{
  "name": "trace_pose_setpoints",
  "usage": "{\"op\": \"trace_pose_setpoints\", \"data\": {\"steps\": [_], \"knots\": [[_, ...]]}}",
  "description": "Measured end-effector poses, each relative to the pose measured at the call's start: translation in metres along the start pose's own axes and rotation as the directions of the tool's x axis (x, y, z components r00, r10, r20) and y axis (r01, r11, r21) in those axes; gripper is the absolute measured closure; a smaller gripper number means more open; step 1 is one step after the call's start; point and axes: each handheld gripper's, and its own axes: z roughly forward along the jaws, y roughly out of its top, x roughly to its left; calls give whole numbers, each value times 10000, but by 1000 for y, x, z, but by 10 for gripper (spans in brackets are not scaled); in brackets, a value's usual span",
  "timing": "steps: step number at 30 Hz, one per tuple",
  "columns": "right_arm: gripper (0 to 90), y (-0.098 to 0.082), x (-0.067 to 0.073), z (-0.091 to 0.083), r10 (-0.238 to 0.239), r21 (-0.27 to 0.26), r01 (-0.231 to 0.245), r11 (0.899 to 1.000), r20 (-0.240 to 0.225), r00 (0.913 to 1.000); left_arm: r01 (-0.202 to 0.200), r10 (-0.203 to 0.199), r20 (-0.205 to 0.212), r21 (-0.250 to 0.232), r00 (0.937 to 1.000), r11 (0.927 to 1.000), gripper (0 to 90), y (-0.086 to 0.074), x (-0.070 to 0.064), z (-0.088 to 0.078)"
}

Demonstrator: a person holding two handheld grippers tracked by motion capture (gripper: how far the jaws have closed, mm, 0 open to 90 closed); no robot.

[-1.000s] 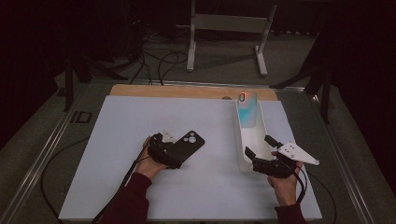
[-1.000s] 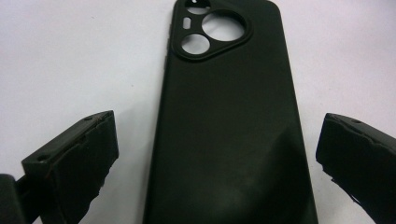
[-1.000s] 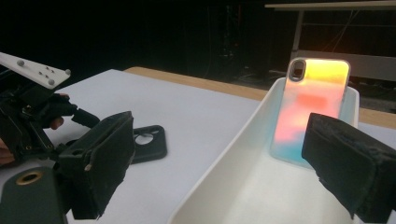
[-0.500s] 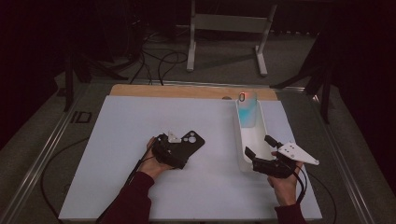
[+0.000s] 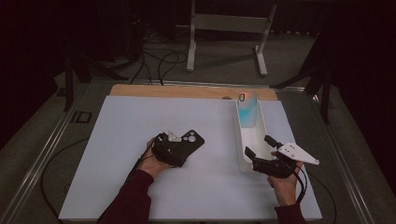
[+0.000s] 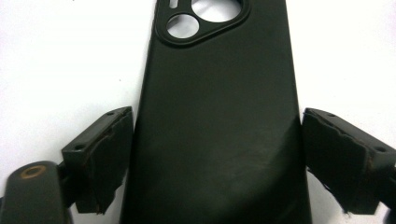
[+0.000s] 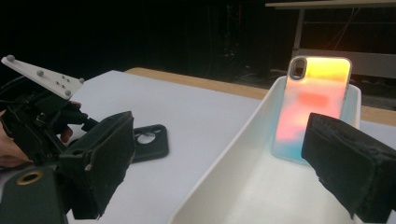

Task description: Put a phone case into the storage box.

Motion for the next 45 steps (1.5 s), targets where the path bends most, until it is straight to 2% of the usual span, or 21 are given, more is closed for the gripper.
{"op": "trace_pose_setpoints", "data": {"steps": [7,11,14,18,24,26,34,39,45], "knots": [[93,0,1,0,-60,32,60,10000,-18,10000,-145,144,-82,-122,9999,9998,144,-1,-2,-1],[93,1,0,0,-48,23,48,10000,-12,10000,-314,308,-269,-228,9992,9992,152,0,-4,-2],[93,1,0,-1,3,16,-3,10000,14,10000,-242,229,-380,-342,9990,9991,156,0,-3,-3],[93,0,-1,0,59,19,-59,10000,-9,10000,-109,93,-273,-582,9996,9982,158,1,-2,-9],[93,0,-1,0,93,78,-93,9999,-18,10000,-76,43,-365,-915,9993,9958,157,4,-2,-19],[94,0,-1,0,103,122,-103,9999,-32,9999,-50,5,-402,-1116,9992,9937,156,5,-3,-23],[99,1,-1,2,200,272,-196,9994,-149,9997,-351,273,-504,-1628,9984,9860,156,15,-10,-41],[98,1,-2,2,233,333,-228,9992,-140,9996,-382,319,-367,-1865,9988,9817,154,20,-13,-47],[98,2,-2,3,363,414,-354,9985,-198,9991,-664,633,-213,-2174,9978,9738,154,30,-24,-55]]}}
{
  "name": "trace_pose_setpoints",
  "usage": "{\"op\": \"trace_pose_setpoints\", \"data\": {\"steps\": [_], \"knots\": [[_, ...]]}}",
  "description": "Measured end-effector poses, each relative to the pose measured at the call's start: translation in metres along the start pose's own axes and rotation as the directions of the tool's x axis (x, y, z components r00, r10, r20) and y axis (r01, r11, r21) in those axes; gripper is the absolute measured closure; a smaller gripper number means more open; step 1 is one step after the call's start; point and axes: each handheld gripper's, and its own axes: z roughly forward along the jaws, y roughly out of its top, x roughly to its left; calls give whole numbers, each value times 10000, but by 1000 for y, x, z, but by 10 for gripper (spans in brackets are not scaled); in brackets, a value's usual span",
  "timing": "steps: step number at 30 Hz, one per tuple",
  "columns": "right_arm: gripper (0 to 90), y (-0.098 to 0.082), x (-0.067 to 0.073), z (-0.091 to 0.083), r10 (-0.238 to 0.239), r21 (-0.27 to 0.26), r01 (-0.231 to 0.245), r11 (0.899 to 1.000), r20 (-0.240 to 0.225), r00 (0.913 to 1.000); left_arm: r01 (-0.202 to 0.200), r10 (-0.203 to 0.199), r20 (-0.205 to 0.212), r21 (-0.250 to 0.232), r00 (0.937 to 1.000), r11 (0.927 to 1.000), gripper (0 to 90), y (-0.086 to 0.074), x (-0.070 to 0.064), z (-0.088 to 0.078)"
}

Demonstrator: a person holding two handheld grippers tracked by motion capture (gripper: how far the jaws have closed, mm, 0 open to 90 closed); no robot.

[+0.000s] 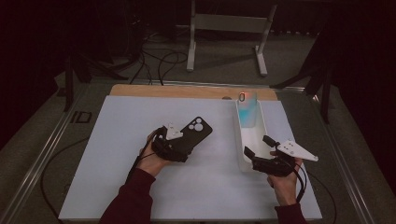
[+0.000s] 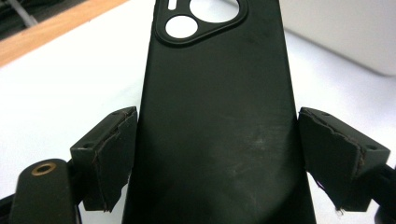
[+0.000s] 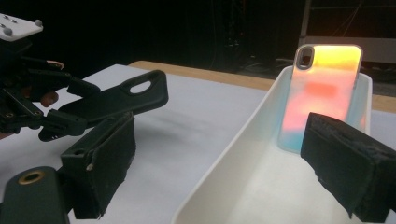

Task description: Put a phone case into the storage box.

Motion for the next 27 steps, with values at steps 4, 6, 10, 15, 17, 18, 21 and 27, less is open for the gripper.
{"op": "trace_pose_setpoints", "data": {"steps": [4,6,10,15,17,18,21,27], "knots": [[98,1,0,0,56,46,-56,10000,-15,10000,-158,159,76,-159,9998,9997,154,7,-5,-3],[98,0,0,0,70,77,-70,9999,-54,10000,-227,231,148,-225,9996,9995,155,10,-8,-3],[98,1,1,2,64,123,-63,9999,-45,10000,-366,375,240,-343,9990,9987,154,15,-13,-4],[98,3,3,2,125,90,-124,9999,-119,9999,-437,452,283,-529,9986,9976,154,20,-17,-6],[98,4,3,3,144,84,-143,9999,-152,9998,-475,494,322,-551,9983,9974,155,21,-18,-7],[98,4,3,4,153,113,-151,9998,-182,9997,-483,503,338,-563,9982,9972,154,22,-18,-7],[98,4,4,5,202,174,-199,9997,-188,9996,-526,553,415,-644,9976,9965,154,23,-21,-7],[113,5,3,6,330,376,-322,9988,-220,9992,-693,730,530,-694,9959,9952,154,26,-27,-5]]}}
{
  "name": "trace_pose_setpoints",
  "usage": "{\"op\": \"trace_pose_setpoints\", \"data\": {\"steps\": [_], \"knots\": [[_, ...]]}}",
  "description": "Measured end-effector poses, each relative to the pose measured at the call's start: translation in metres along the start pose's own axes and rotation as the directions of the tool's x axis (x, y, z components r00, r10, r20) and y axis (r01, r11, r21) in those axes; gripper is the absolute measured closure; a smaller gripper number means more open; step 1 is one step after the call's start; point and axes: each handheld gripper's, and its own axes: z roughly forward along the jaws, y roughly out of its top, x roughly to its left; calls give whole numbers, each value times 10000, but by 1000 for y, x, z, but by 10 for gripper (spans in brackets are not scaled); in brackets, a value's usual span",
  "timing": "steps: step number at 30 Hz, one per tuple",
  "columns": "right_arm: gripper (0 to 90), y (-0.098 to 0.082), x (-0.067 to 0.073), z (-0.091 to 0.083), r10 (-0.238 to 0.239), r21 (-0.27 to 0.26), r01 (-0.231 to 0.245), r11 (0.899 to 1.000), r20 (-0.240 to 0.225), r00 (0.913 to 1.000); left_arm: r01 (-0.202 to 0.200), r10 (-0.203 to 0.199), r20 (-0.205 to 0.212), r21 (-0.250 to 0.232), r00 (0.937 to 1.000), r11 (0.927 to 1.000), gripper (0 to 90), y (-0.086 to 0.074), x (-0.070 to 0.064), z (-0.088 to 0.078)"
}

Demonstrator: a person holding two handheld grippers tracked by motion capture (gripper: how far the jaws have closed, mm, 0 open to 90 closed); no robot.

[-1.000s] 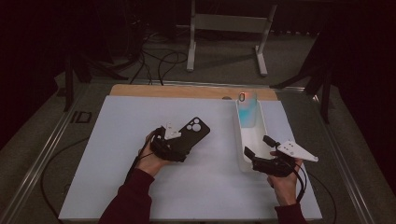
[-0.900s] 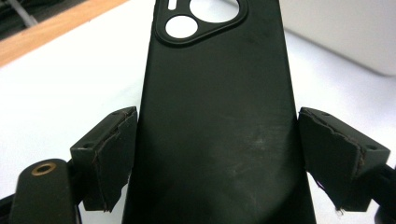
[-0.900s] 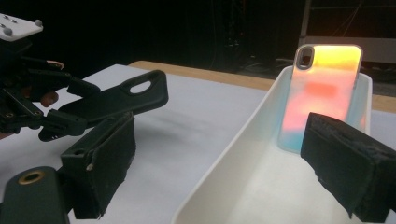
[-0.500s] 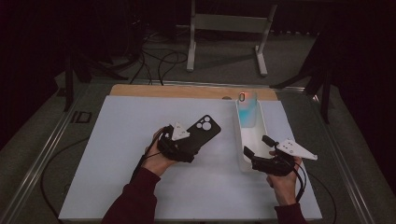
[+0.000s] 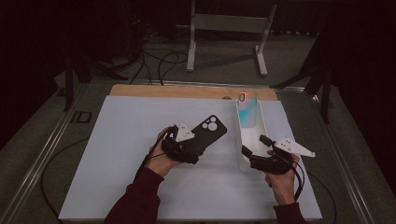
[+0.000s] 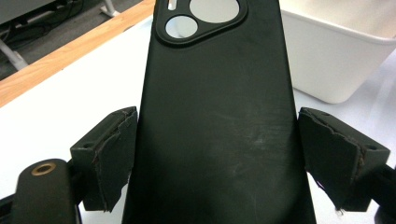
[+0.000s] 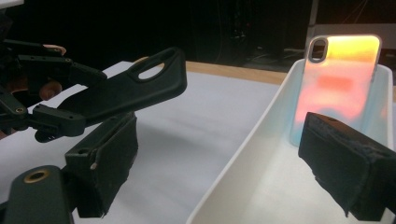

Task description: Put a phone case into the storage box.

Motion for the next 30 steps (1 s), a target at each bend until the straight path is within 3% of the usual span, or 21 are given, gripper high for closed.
{"op": "trace_pose_setpoints", "data": {"steps": [30], "knots": [[98,16,10,18,-31,681,81,9976,-732,9973,-591,604,313,-428,9977,9973,154,15,-19,0]]}}
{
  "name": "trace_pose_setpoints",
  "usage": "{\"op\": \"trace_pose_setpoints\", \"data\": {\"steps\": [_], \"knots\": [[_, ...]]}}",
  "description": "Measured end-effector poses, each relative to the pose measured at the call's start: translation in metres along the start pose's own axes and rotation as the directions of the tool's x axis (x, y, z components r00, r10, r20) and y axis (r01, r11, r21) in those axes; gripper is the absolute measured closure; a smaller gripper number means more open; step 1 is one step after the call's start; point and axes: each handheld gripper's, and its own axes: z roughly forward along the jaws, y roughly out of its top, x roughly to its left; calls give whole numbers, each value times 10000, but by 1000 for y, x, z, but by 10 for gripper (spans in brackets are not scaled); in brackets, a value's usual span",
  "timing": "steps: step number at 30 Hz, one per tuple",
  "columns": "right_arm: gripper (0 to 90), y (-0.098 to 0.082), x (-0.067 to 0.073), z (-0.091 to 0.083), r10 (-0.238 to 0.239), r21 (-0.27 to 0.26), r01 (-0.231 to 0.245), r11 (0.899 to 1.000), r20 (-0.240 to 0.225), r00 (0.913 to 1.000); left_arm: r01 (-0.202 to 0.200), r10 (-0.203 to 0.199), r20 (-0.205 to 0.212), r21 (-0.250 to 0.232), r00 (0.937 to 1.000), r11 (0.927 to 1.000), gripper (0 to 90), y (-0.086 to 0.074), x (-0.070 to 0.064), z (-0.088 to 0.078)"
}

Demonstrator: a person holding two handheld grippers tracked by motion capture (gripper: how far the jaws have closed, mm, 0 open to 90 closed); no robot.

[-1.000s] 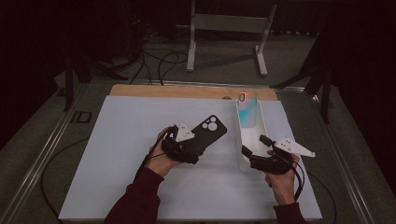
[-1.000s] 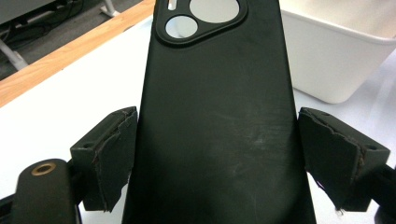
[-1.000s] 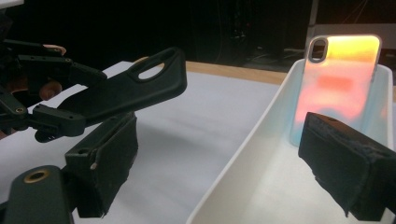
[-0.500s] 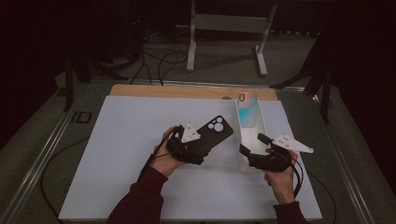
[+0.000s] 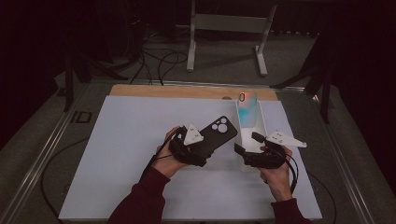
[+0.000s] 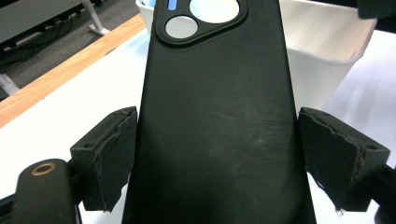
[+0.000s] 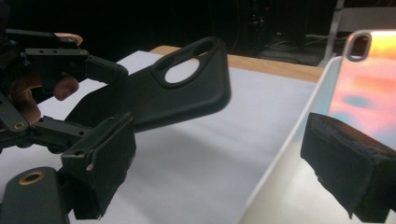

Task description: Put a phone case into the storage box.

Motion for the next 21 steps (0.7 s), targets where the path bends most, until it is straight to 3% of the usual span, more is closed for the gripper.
{"op": "trace_pose_setpoints", "data": {"steps": [8,15,21], "knots": [[99,7,3,6,-70,105,72,9999,-231,9997,-145,146,64,-207,9999,9997,154,3,-5,1],[104,11,7,10,198,99,-191,9998,-719,9972,-220,236,380,-418,9990,9989,153,6,-9,2],[120,14,10,14,269,215,-252,9995,-830,9962,-246,275,461,-610,9986,9978,153,8,-11,2]]}}
